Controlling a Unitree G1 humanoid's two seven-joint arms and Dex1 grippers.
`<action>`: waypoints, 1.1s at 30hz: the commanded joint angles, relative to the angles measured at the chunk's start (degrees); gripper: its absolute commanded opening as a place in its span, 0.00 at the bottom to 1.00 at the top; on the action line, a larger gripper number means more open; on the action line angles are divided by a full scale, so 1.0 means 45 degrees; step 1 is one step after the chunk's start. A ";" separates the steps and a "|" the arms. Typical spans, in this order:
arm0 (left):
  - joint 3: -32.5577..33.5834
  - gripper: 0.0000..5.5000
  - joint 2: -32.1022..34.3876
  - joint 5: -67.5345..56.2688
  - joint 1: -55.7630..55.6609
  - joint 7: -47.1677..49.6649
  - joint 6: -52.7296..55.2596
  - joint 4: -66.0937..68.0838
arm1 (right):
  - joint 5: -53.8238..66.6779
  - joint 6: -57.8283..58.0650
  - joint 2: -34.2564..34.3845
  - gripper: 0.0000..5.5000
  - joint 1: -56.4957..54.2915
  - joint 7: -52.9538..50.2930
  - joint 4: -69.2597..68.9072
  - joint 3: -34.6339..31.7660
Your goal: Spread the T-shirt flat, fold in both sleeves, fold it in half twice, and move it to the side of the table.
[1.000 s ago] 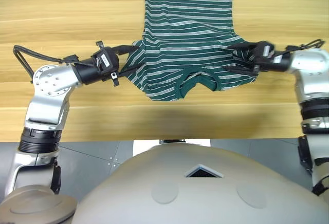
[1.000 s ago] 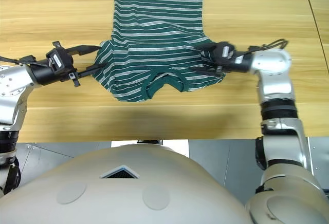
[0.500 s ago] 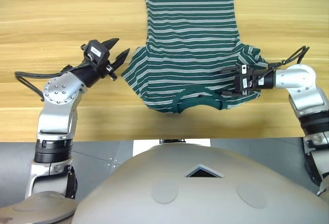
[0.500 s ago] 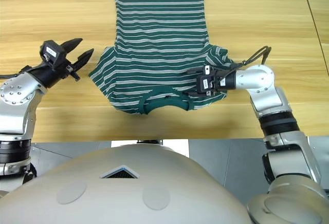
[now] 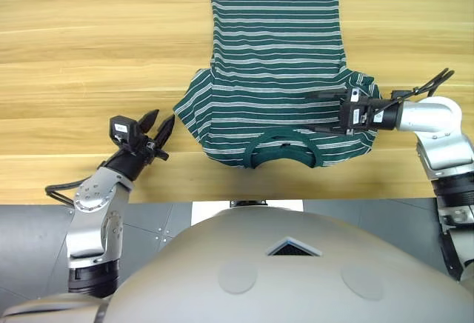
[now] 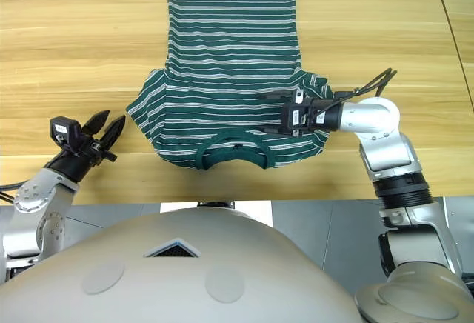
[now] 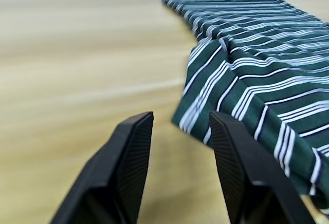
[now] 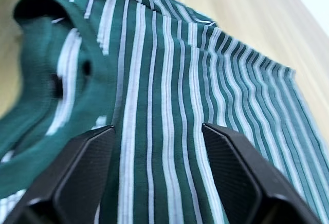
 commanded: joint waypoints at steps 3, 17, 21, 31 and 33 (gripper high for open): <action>0.0160 0.34 -0.1099 -0.2073 -0.1166 0.0806 0.2621 0.1240 | 0.0827 0.0699 -0.0271 0.57 0.0388 -0.0358 -0.1498 -0.0971; -0.0377 0.09 -0.1239 -0.1597 -0.2173 0.1125 0.3007 0.2537 | 0.1171 0.1599 -0.0349 0.58 0.0937 -0.0695 -0.3094 -0.1682; -0.0436 0.01 -0.1329 -0.0997 -0.2170 0.1107 0.2038 0.2503 | 0.1165 0.2548 -0.0201 0.58 0.0301 -0.1043 -0.3797 -0.1660; -0.1706 0.01 -0.1304 0.0663 -0.2395 0.0843 -0.0747 0.0473 | 0.1005 0.6251 0.0354 0.58 -0.2080 -0.1819 -0.4457 -0.0820; -0.1896 0.01 -0.1235 0.0739 -0.2229 0.0872 -0.0675 -0.0138 | 0.0560 0.6393 0.0772 0.58 -0.2680 -0.1866 -0.3789 -0.0206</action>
